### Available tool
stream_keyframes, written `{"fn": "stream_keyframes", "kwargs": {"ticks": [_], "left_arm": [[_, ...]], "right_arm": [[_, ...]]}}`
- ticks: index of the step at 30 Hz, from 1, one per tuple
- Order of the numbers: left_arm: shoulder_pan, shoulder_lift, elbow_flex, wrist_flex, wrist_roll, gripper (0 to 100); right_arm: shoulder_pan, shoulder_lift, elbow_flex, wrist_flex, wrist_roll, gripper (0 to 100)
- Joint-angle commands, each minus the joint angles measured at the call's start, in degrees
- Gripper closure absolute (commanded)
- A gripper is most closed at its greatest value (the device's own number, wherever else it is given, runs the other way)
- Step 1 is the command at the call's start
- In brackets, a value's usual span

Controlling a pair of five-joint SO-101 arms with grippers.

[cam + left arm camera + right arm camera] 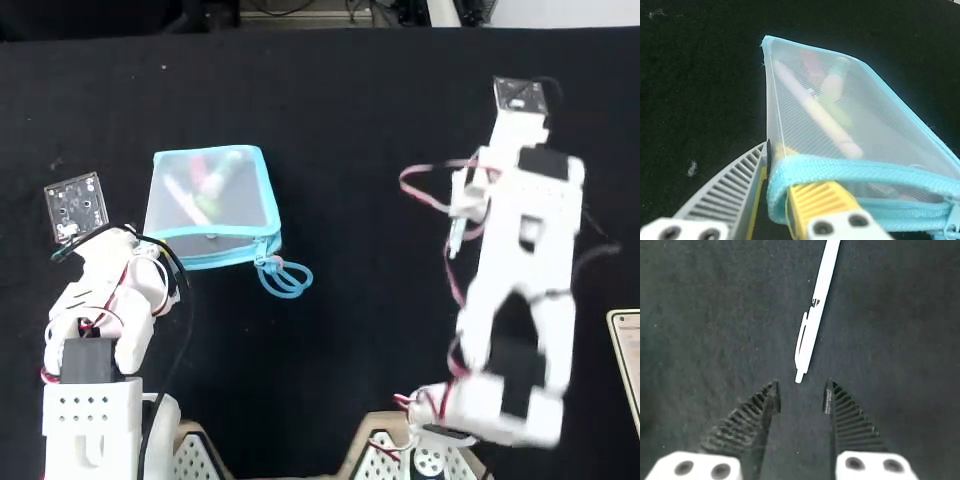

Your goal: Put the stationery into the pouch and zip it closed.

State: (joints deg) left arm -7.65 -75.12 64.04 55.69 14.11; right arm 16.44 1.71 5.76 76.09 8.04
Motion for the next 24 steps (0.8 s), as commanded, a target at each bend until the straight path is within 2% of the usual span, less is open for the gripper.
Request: {"fn": "stream_keyframes", "kwargs": {"ticks": [1,4,14,24], "left_arm": [[-0.31,-0.70,-0.48,-1.41,-0.35,97],[-0.31,-0.70,-0.48,-1.41,-0.35,97],[-0.31,-0.70,-0.48,-1.41,-0.35,97],[-0.31,-0.70,-0.48,-1.41,-0.35,97]], "right_arm": [[0.97,10.95,-15.60,4.66,-0.62,83.5],[0.97,19.91,-26.86,9.41,-0.44,79.3],[1.85,45.76,-64.40,19.60,-0.53,81.1],[1.85,66.77,-92.97,21.01,-0.53,81.1]]}}
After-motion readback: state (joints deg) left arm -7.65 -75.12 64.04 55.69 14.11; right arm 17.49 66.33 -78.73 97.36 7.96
